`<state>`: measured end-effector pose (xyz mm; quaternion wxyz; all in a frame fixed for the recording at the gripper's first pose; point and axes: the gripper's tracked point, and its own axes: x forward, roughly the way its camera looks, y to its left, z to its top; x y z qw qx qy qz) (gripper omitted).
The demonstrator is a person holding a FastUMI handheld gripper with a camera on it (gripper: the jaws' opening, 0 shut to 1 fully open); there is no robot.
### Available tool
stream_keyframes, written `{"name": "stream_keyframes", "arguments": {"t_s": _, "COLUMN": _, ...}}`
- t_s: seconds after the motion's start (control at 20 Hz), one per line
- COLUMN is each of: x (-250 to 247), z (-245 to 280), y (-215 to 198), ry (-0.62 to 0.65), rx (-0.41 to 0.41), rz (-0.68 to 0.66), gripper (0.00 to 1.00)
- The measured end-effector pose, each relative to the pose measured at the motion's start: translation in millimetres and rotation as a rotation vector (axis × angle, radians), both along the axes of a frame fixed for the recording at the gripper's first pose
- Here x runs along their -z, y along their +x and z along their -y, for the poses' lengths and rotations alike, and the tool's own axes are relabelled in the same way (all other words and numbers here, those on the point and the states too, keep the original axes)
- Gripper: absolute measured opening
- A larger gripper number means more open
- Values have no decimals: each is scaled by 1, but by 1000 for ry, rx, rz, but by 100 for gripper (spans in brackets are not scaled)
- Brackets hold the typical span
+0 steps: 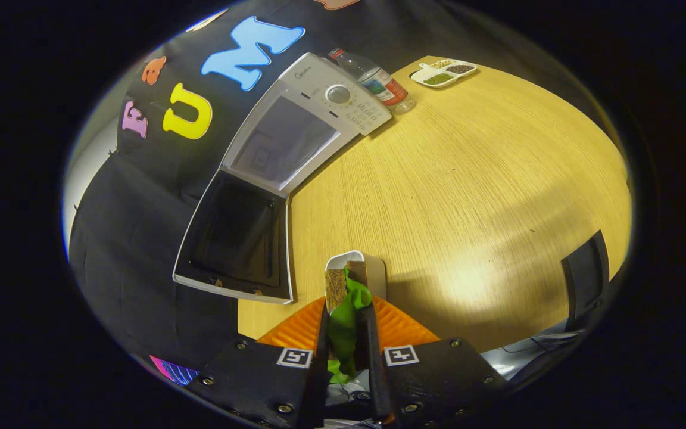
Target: Open the microwave, put the food inside, and close the microwave door.
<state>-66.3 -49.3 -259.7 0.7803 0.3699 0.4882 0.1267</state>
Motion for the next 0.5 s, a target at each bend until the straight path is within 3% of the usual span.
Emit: {"name": "stream_keyframes", "arguments": {"t_s": 0.5, "x": -77, "z": -28, "y": 78, "ry": 53, "rx": 71, "rz": 204, "gripper": 29}}
